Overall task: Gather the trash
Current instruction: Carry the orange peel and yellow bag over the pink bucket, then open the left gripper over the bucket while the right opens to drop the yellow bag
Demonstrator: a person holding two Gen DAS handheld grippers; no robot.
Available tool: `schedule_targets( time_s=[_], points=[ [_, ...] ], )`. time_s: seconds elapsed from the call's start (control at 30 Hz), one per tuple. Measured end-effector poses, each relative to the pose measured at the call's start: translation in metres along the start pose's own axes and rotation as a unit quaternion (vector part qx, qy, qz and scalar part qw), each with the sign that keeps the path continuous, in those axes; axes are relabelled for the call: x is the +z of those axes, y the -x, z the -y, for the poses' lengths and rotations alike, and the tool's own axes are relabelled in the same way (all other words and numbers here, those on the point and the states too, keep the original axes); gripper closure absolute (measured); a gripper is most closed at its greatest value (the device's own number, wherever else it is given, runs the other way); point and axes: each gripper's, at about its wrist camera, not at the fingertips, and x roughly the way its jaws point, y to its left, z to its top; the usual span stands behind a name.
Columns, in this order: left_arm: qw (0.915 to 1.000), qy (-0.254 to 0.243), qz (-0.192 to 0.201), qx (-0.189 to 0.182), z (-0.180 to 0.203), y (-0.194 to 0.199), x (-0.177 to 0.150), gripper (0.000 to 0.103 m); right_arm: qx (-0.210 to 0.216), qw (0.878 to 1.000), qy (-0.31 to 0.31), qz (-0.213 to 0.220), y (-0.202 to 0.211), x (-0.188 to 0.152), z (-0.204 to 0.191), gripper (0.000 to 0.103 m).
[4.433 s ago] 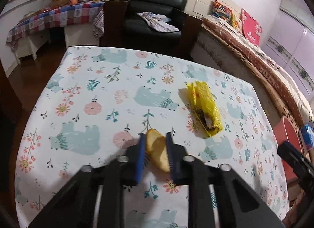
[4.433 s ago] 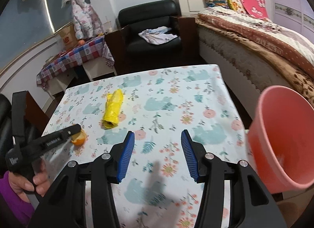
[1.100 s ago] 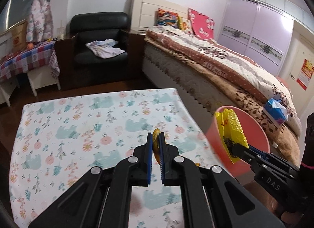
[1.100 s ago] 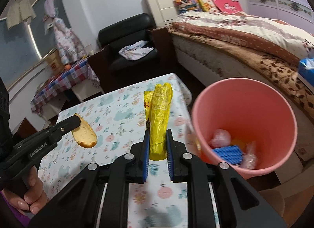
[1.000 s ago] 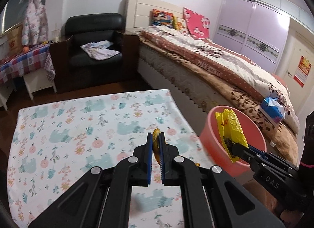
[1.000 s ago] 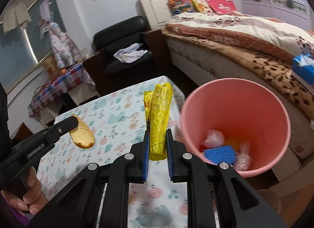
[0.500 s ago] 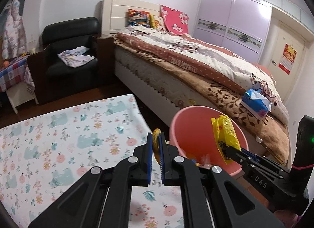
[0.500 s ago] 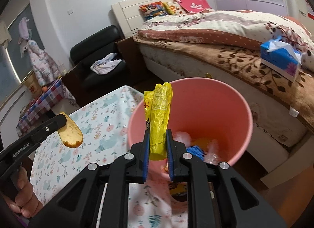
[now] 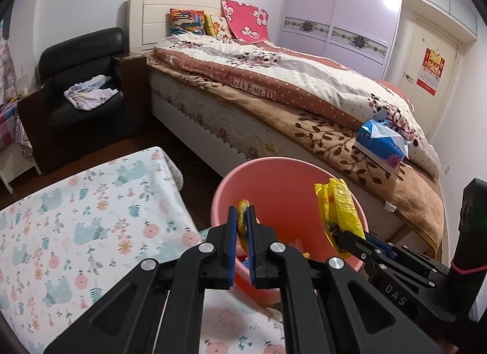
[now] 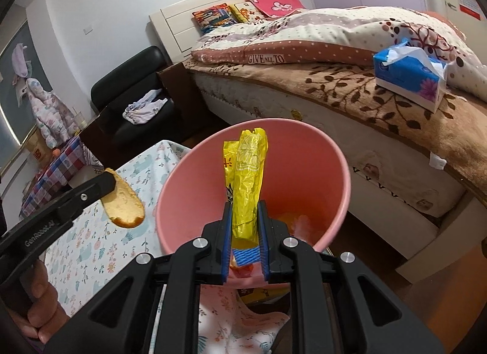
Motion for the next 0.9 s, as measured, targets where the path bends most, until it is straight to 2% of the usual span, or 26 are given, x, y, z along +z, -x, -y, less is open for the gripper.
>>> schedule_targets(
  time_s=[0.2, 0.9],
  points=[
    [0.9998, -0.012, -0.013, -0.002, 0.014, -0.019, -0.001, 0.098, -0.002, 1.0, -0.007, -0.004, -0.003, 0.0, 0.008, 0.087],
    [0.9988, -0.015, -0.044, 0.012, 0.027, -0.069, -0.004, 0.097, -0.009, 1.0, -0.02, -0.017, -0.019, 0.002, 0.028, 0.087]
  ],
)
